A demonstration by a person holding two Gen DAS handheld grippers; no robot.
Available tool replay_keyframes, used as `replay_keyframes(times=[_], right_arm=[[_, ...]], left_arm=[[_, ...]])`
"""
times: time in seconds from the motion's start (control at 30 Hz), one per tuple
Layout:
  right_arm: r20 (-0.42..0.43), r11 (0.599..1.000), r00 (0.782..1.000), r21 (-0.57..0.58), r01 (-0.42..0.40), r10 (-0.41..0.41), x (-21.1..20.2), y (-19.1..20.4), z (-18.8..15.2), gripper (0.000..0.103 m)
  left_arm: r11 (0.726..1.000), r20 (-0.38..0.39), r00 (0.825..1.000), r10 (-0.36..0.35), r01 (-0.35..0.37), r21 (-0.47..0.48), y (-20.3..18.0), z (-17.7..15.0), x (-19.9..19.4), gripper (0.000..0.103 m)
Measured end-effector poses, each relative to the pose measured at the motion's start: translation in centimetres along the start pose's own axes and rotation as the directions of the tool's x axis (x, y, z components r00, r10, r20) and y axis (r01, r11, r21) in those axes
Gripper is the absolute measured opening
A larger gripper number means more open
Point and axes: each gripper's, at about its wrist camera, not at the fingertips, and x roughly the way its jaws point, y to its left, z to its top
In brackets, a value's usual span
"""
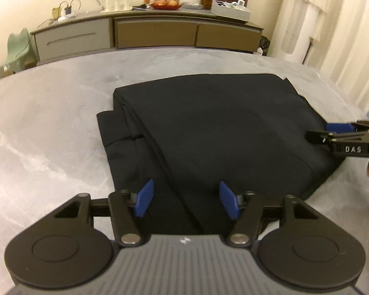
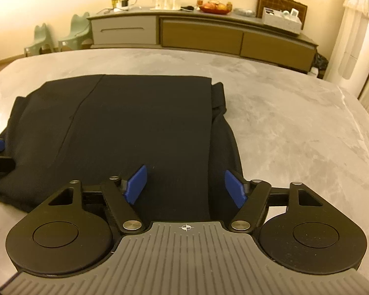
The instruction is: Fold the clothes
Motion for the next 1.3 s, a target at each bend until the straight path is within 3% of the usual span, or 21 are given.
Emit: replay_keyframes(times=[0.27,0.4,0.5,0.67,0.7,0.87,0.97,1.03,1.17,1.27,1.3], right_arm=[[-0.053,0.999,0.998,0.032,-0.039,0.041,0.9,1.2,0.0,0.075],[-0.034,0.998,0.998,0.040,-0.054,0.056,0.4,1.3,-0.8,0.076],[-0.013,0.998,0.998,0.030,-0.054,0.055,0.0,2.0,-1.0,0.068],[0.030,0.996,0.996,-0.050,-0.080,0.082,-0.4,5.0,-1.9,0.068],[0.038,0.994,0.995,-0.066,-0.085,0.087,-0.5,5.6,-2.1,0.072],[0.023,0.997,0.998,-0.047,-0.062,0.064,0.0,5.8,-1.6,0.070],[0.025,0.998,0.998,-0.032,-0.048,0.049,0.3,5.3,-1.6,0.072],[0.027,0.999,0.999,-0.021,-0.038,0.039,0.5,5.0,-1.6,0.084],[0.000,0.999,0.999,0.004,-0.039,0.039,-0.8,4.8,-0.7,0.081],[0.063,0.997,0.996,0.018,-0.070,0.069,-4.4,5.2,-0.6,0.085],[0.081,0.997,0.994,0.022,-0.080,0.078,-5.6,5.2,-0.7,0.088]], left_arm=[[1.000,0.010,1.000,0.014,-0.014,0.027,-0.3,1.0,1.4,0.066],[0.999,0.011,1.000,0.012,-0.012,0.030,-0.1,1.4,2.1,0.067],[0.999,0.011,1.000,0.014,-0.014,0.031,-0.1,1.6,2.4,0.067],[0.999,0.014,1.000,0.014,-0.014,0.037,-0.1,1.6,2.5,0.069],[0.999,0.014,1.000,0.015,-0.015,0.039,-0.1,1.6,2.5,0.069],[0.999,0.010,0.999,0.030,-0.031,0.036,-0.4,1.7,2.6,0.069],[0.998,0.009,0.999,0.042,-0.043,0.036,-0.7,1.8,2.7,0.073],[0.998,0.006,0.999,0.048,-0.048,0.038,-0.9,1.9,2.7,0.075],[0.997,0.005,0.997,0.071,-0.071,0.028,-1.0,2.0,2.2,0.075],[0.993,0.064,0.992,0.107,-0.110,0.047,-2.1,1.7,0.2,0.076],[0.990,0.094,0.988,0.119,-0.125,0.061,-2.7,1.5,-0.6,0.081]])
